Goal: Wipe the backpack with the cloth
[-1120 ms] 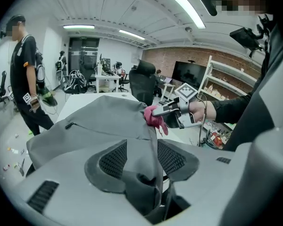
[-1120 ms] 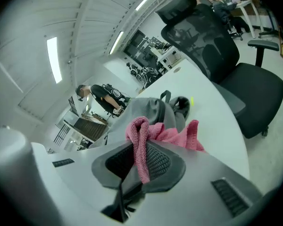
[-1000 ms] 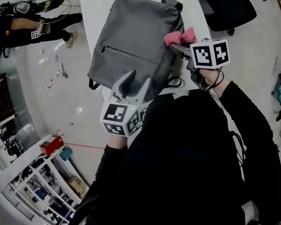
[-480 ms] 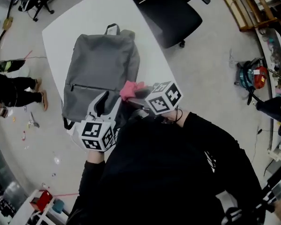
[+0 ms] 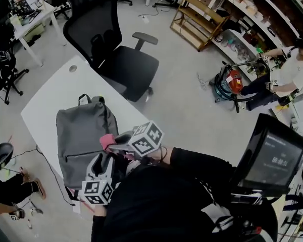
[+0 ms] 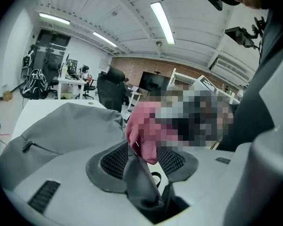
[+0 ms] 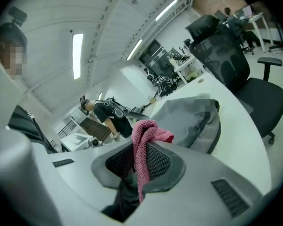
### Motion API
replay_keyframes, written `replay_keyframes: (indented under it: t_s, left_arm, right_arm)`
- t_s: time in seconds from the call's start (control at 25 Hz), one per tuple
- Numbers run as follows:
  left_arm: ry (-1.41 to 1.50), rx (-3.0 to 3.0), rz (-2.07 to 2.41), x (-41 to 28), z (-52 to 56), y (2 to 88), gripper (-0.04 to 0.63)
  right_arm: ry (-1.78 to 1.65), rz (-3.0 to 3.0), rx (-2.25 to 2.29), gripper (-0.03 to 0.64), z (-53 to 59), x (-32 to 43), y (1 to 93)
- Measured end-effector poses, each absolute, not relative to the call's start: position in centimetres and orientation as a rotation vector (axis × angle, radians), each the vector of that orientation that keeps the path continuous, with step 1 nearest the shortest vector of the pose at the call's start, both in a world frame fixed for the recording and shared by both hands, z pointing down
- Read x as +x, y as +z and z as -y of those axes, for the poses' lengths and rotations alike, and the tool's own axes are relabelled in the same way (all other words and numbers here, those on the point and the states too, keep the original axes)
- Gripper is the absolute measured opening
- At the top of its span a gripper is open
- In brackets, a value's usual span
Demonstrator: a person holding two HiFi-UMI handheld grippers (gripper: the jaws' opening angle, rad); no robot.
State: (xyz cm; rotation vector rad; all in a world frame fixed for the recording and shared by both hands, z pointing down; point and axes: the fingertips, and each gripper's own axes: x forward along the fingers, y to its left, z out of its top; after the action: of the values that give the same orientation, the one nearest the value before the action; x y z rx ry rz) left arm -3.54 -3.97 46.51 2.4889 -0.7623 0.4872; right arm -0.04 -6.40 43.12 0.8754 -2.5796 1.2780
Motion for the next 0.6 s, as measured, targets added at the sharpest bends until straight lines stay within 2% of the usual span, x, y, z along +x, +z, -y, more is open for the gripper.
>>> replay_keyframes:
  t_s: [0.32, 0.6]
  left_arm:
    - [0.447, 2.53, 0.624, -4.2, 3.0, 45.7, 0.192]
    - [0.454, 2.571, 0.596, -3.0, 3.2, 45.2, 0.19]
  right_arm:
    - [1.041, 2.69, 1.155, 0.061, 5.0, 0.3, 40.0]
    - [1.017, 2.639, 1.356, 0.061, 3.7, 3.7, 41.1]
